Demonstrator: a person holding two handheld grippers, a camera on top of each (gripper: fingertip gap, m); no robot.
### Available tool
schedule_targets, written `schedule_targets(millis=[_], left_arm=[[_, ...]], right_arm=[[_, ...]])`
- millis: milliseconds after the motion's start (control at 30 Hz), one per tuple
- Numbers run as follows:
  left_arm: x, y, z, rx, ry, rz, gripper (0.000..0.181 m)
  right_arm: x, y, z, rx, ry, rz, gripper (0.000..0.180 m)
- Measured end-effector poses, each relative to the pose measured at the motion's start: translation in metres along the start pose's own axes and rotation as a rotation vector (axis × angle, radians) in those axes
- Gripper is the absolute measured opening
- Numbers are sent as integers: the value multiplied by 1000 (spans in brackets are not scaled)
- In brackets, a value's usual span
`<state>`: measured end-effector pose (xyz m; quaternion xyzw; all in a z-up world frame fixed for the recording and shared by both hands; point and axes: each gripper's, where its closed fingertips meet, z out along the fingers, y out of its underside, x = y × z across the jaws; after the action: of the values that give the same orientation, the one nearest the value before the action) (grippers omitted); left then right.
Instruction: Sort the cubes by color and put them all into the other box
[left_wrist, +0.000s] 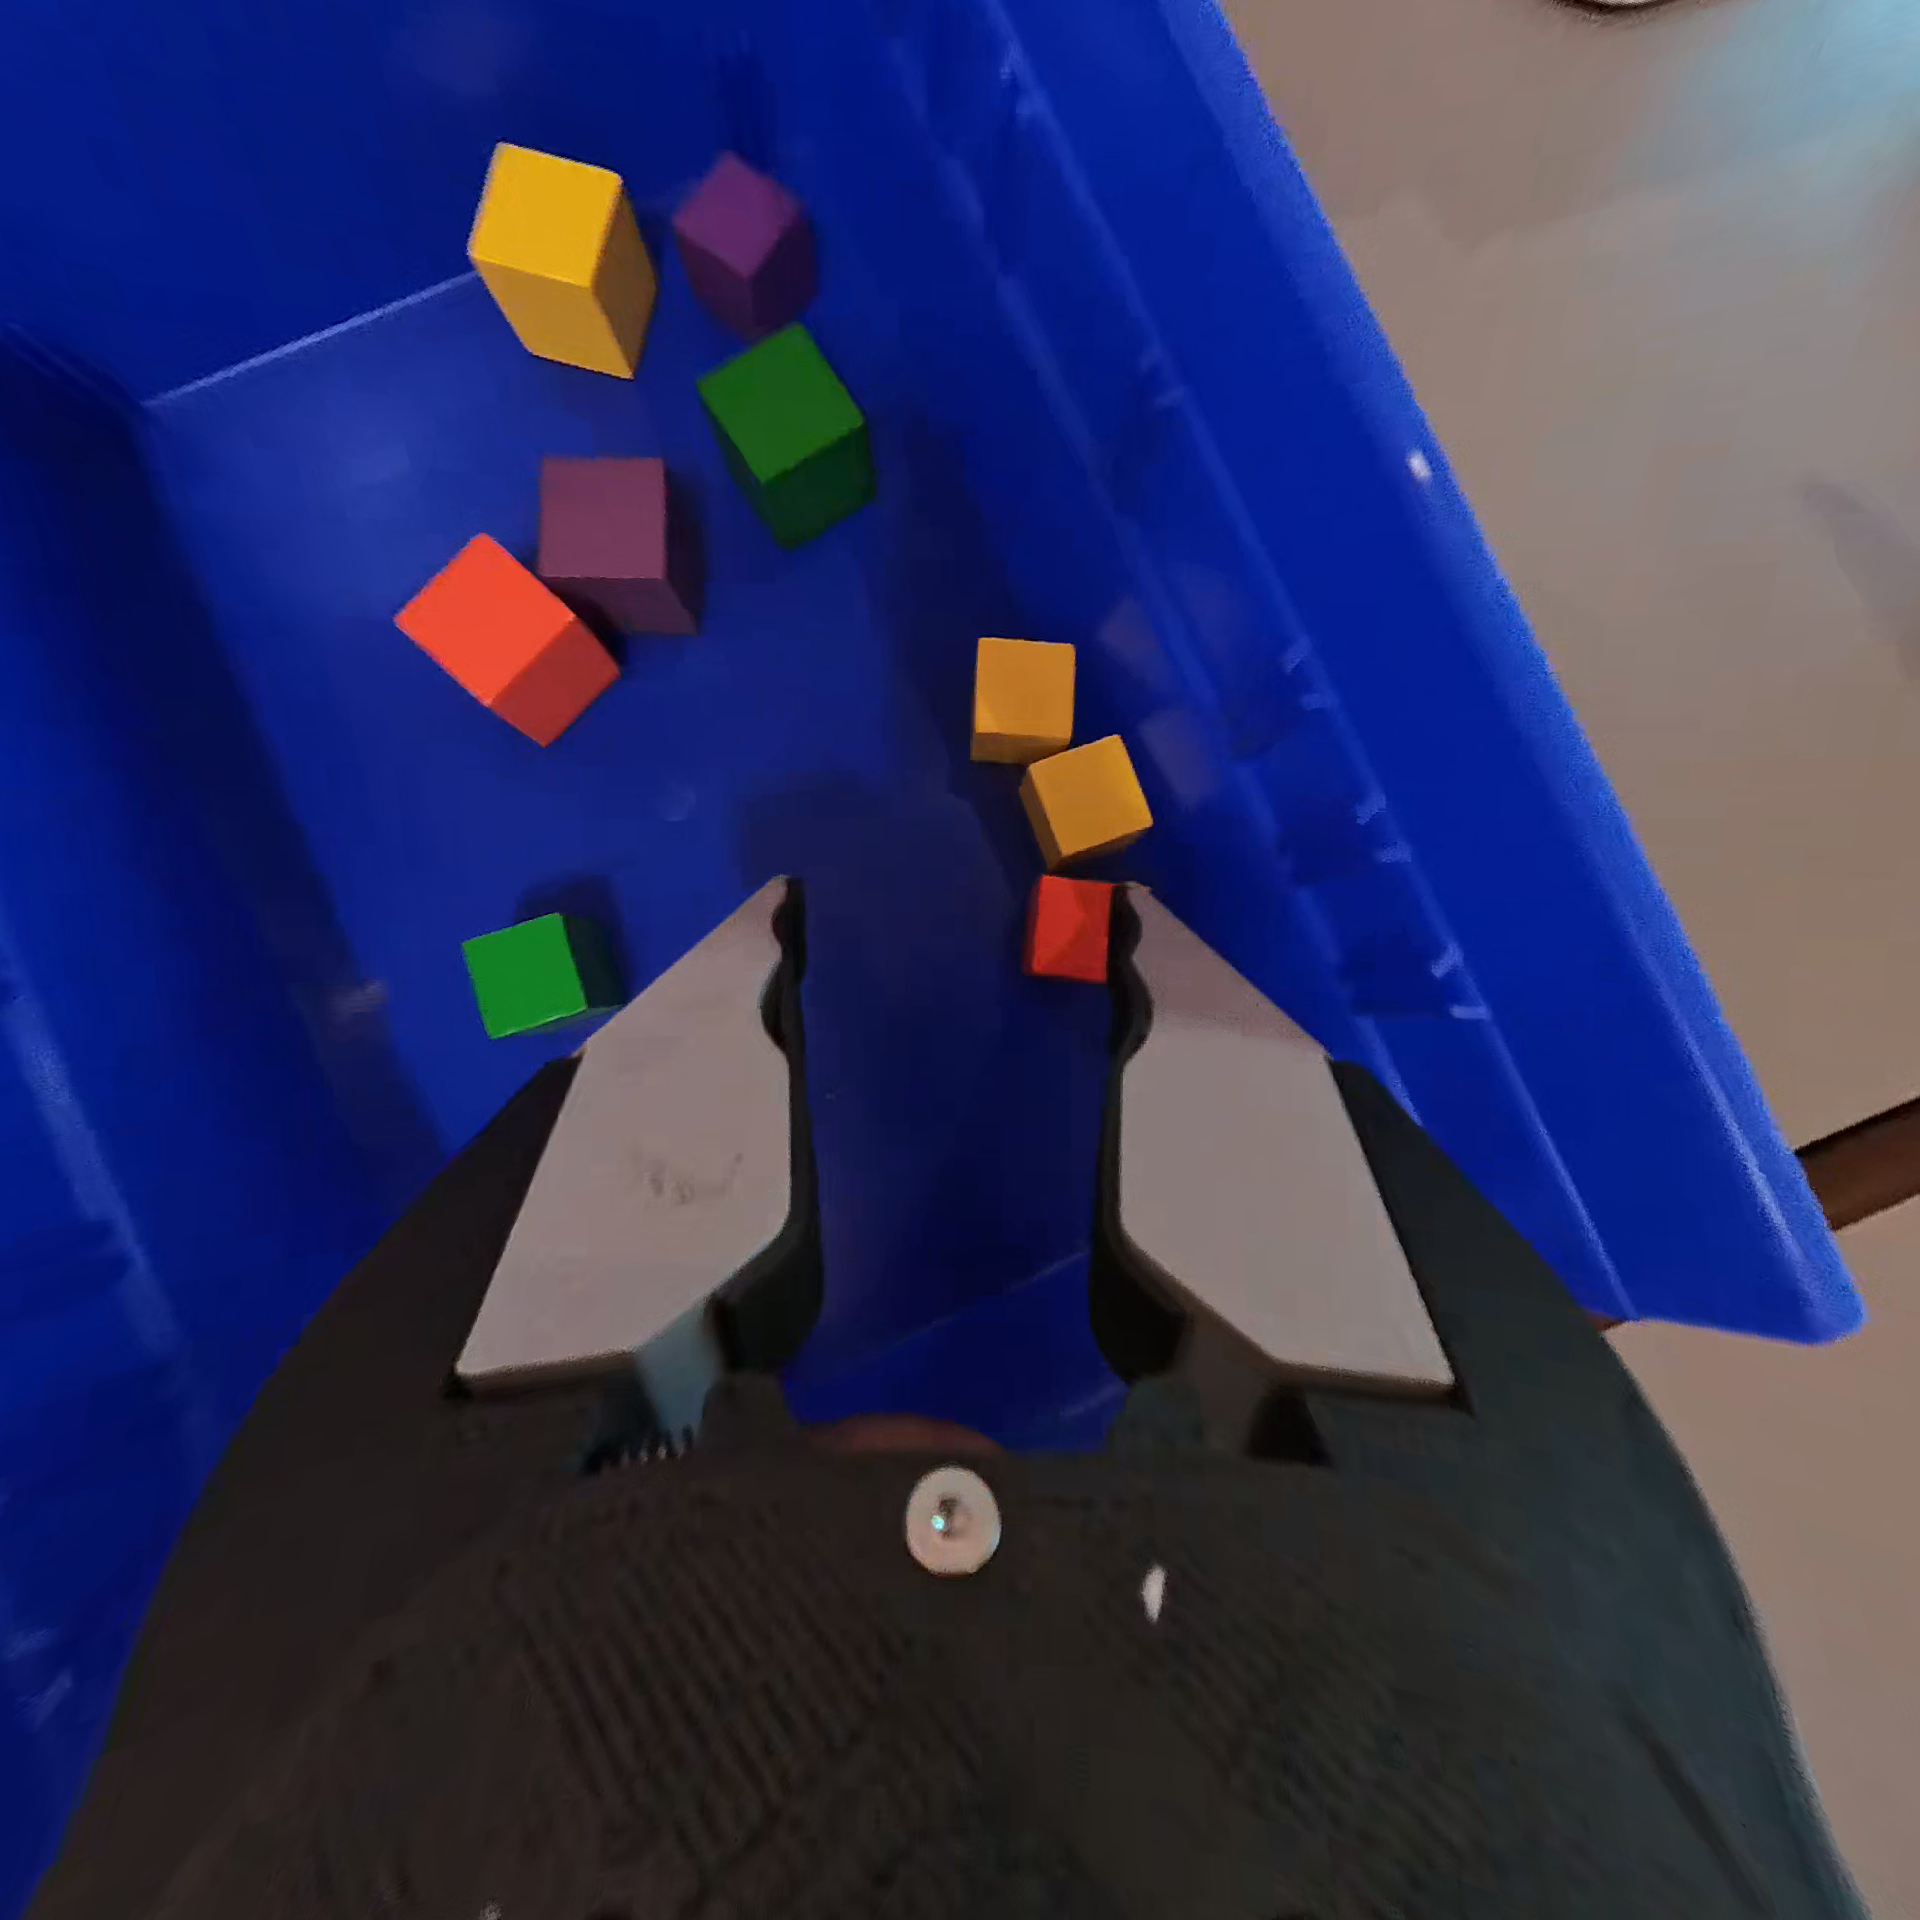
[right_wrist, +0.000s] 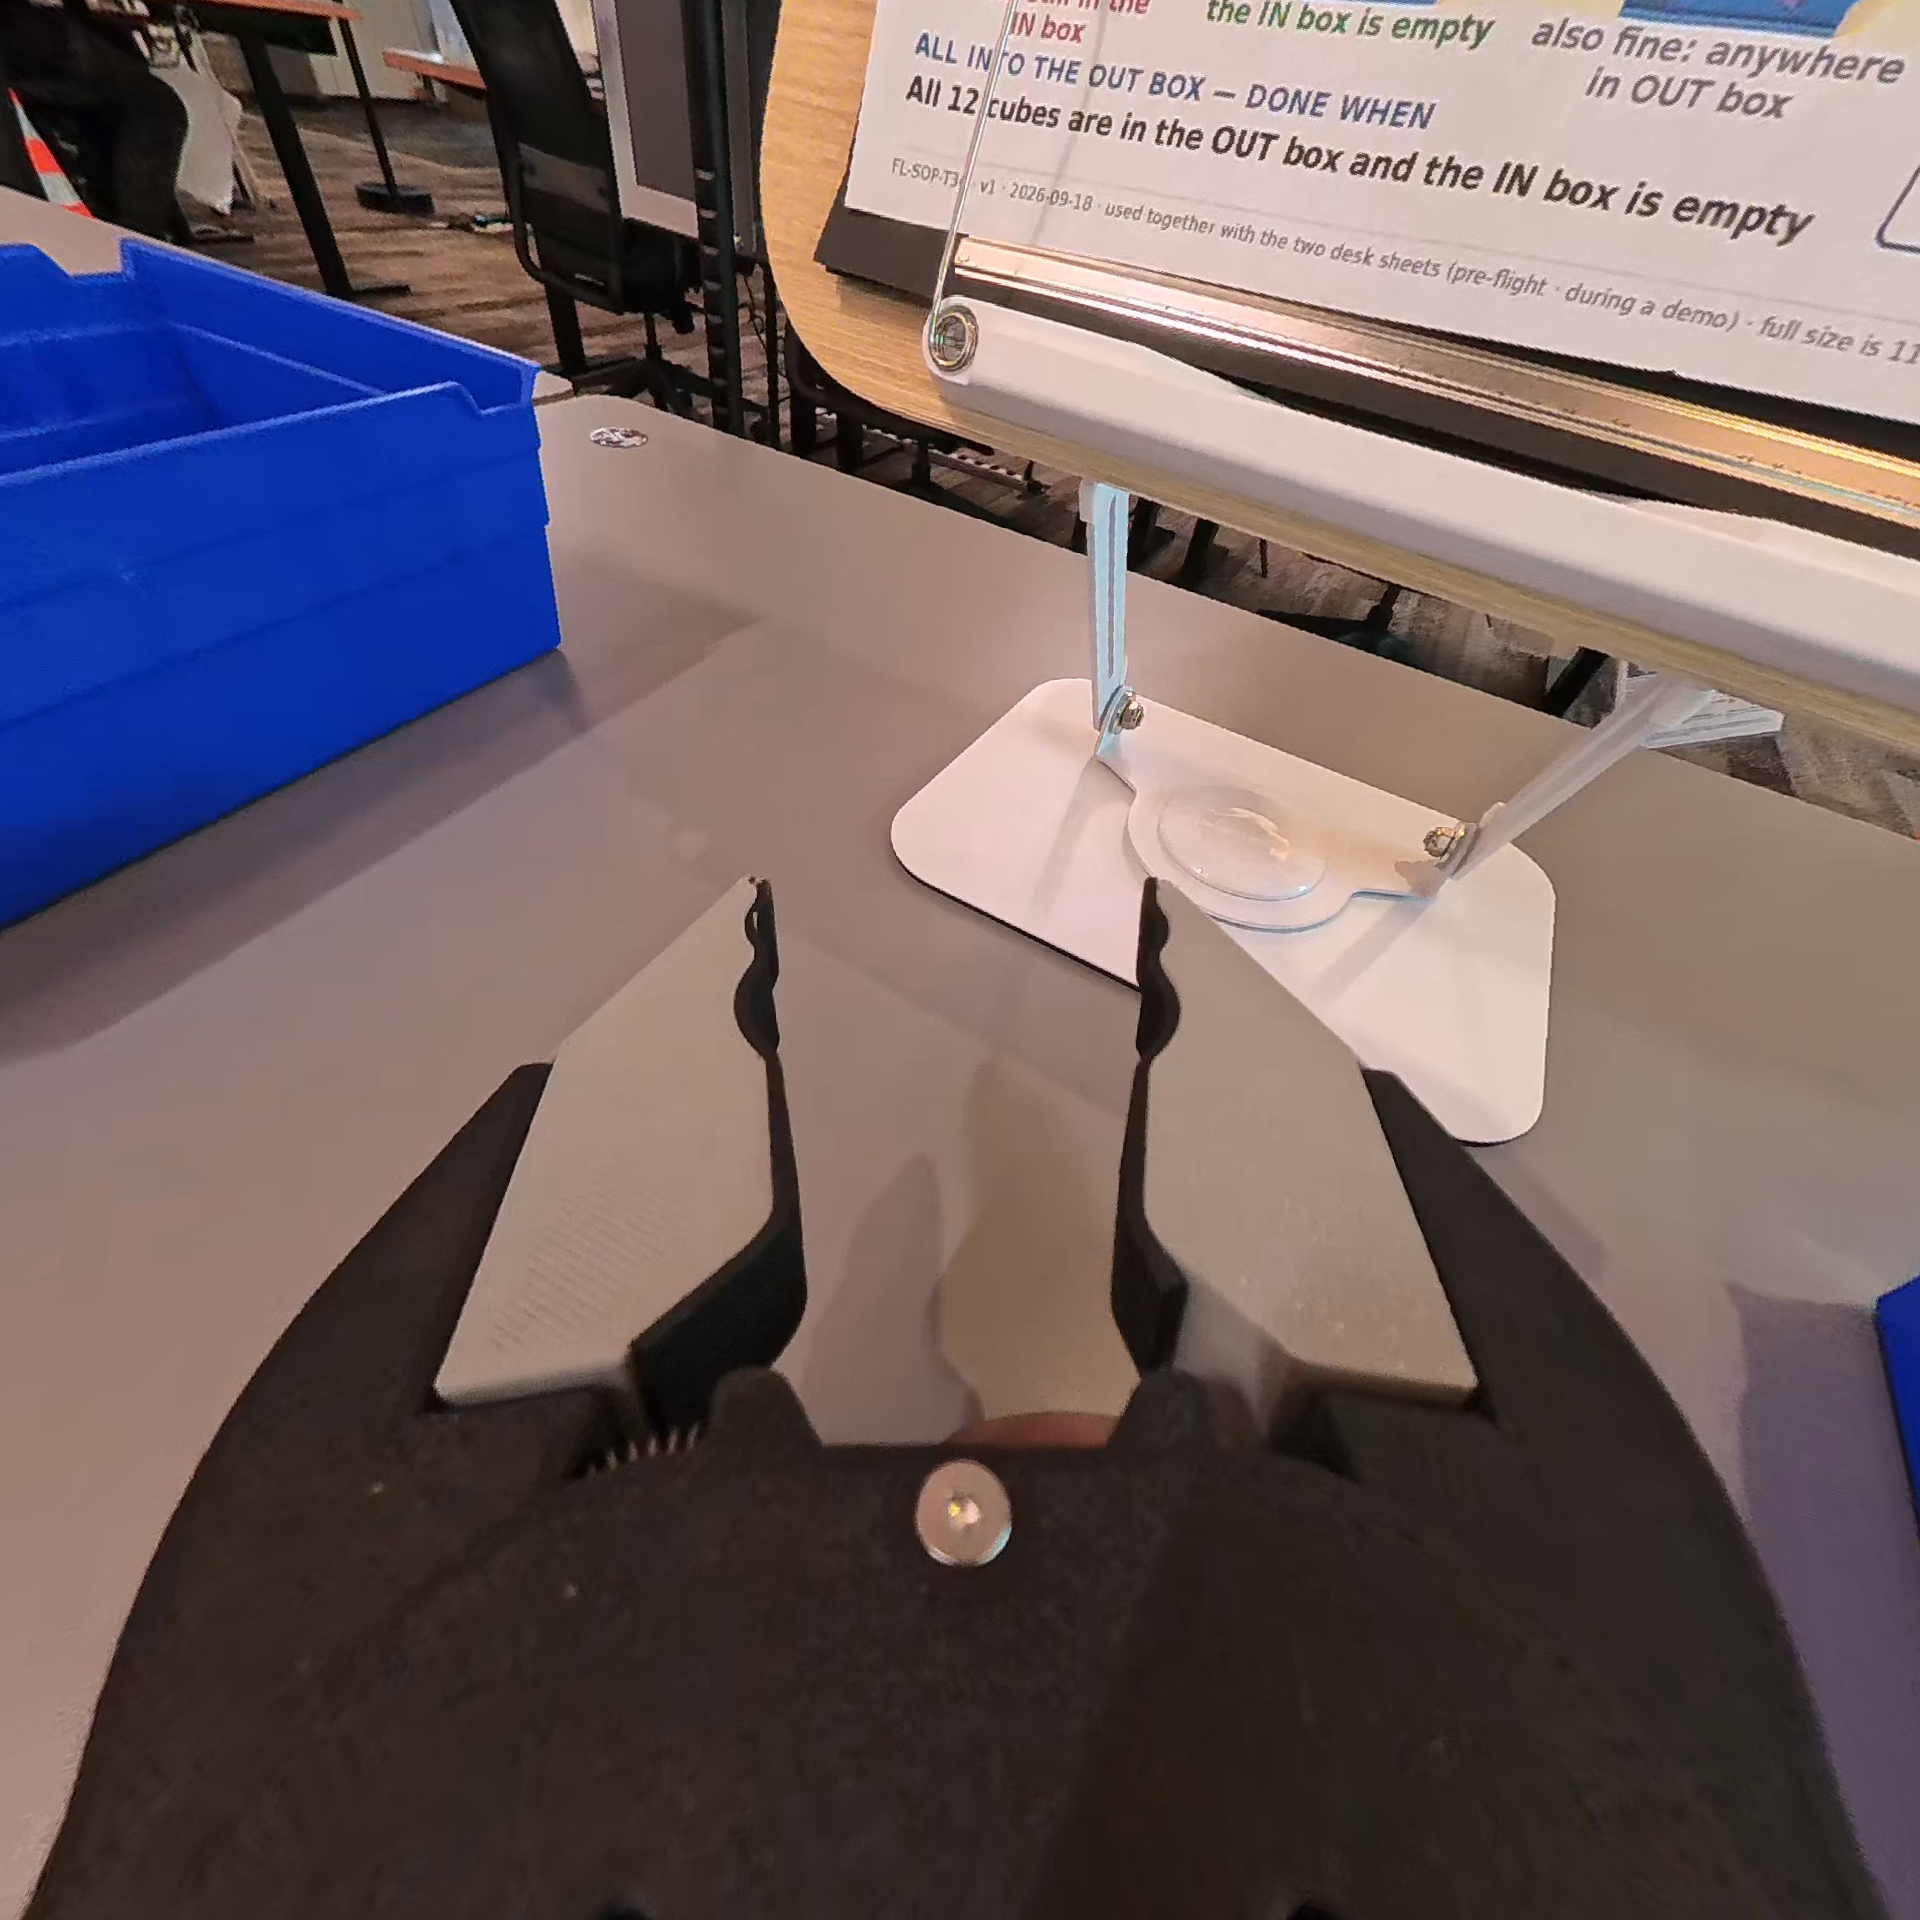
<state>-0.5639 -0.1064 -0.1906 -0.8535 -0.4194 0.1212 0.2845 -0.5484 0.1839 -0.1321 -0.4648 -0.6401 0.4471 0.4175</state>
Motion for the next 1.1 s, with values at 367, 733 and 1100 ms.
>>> schedule_targets(millis=[367, 733, 1100], left_arm=[[3, 8, 4, -71, 45, 52, 58], [10, 12, 5, -81, 98, 85, 58], [-1, 21, 17, -146, -3, 147, 46]], right_arm=[[-2, 1, 2, -6, -3, -12, 66], [-5, 2, 3, -8, -11, -18, 66], [-7, 2, 3, -12, -16, -27, 65]])
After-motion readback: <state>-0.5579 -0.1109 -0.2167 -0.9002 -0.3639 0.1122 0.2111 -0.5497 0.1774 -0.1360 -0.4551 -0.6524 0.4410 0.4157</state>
